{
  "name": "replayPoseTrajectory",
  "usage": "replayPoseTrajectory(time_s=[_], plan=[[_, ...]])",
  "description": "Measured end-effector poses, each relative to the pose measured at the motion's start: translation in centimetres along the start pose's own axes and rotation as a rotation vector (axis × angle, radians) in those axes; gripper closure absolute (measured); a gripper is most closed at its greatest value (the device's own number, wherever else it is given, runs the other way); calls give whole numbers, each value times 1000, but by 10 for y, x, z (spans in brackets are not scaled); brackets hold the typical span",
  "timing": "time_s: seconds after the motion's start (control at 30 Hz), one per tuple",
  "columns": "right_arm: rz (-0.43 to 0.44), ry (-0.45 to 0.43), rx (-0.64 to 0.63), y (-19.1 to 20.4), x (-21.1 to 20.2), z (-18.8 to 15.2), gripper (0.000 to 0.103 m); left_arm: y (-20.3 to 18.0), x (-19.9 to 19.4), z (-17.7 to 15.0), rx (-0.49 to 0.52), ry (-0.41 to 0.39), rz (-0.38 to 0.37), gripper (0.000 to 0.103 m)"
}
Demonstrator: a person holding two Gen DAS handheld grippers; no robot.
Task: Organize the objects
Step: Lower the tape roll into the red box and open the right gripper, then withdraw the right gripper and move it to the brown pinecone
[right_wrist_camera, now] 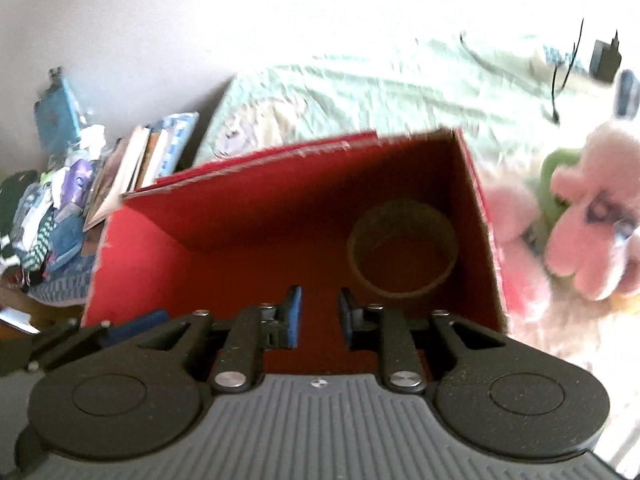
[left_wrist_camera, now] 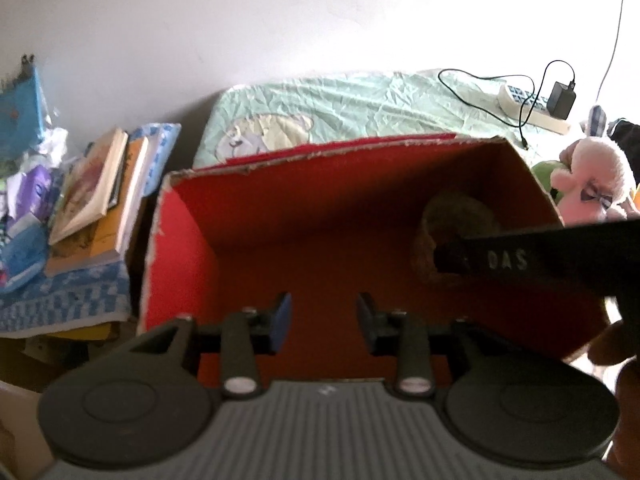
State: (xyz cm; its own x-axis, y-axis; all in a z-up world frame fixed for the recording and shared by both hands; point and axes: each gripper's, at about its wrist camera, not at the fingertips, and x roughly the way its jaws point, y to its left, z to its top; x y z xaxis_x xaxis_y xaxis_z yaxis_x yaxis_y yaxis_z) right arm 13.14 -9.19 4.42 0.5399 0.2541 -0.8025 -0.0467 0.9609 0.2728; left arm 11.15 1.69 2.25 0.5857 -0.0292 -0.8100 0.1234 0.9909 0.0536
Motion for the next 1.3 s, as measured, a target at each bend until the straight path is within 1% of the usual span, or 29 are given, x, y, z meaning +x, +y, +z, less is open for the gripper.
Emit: replayPoseTrajectory(time_s=[0.03, 0.07, 0.1, 0.2, 0.27, 0.3, 0.4, 0.6, 0.77, 0.9, 1.17, 1.3], plan=[[3, -16, -12, 2, -8, -4, 80, -1, -5, -1, 2, -5, 5, 64], [8, -26, -18, 3, -3, 1, 80, -2, -10, -2, 4, -10, 10, 63], [16, -36, -22, 3, -8, -1, 80, -3, -13, -2, 5, -15, 12, 62], [33, -58, -21, 4, -17, -6, 80, -6, -28, -7, 9, -32, 20, 60], [39, -74, -18, -1, -29, -14, 78, -9, -36, -11, 10, -40, 28, 59], [40, -82, -17, -2, -33, -18, 74, -10, -40, -14, 14, -44, 32, 58], [45, -97, -16, -3, -43, -28, 69, -16, -51, -24, 26, -53, 58, 57], [55, -124, -25, -5, -60, -47, 62, -23, -64, -37, 22, -44, 70, 57], [60, -151, -28, -7, -72, -59, 61, -28, -72, -48, 17, -35, 83, 57], [70, -152, -26, -11, -78, -68, 61, -32, -75, -56, 24, -27, 89, 57], [121, -109, 14, -25, -85, -84, 61, -48, -76, -71, 43, 5, 93, 56], [132, -85, 14, -31, -87, -92, 61, -57, -75, -78, 53, 22, 97, 53]])
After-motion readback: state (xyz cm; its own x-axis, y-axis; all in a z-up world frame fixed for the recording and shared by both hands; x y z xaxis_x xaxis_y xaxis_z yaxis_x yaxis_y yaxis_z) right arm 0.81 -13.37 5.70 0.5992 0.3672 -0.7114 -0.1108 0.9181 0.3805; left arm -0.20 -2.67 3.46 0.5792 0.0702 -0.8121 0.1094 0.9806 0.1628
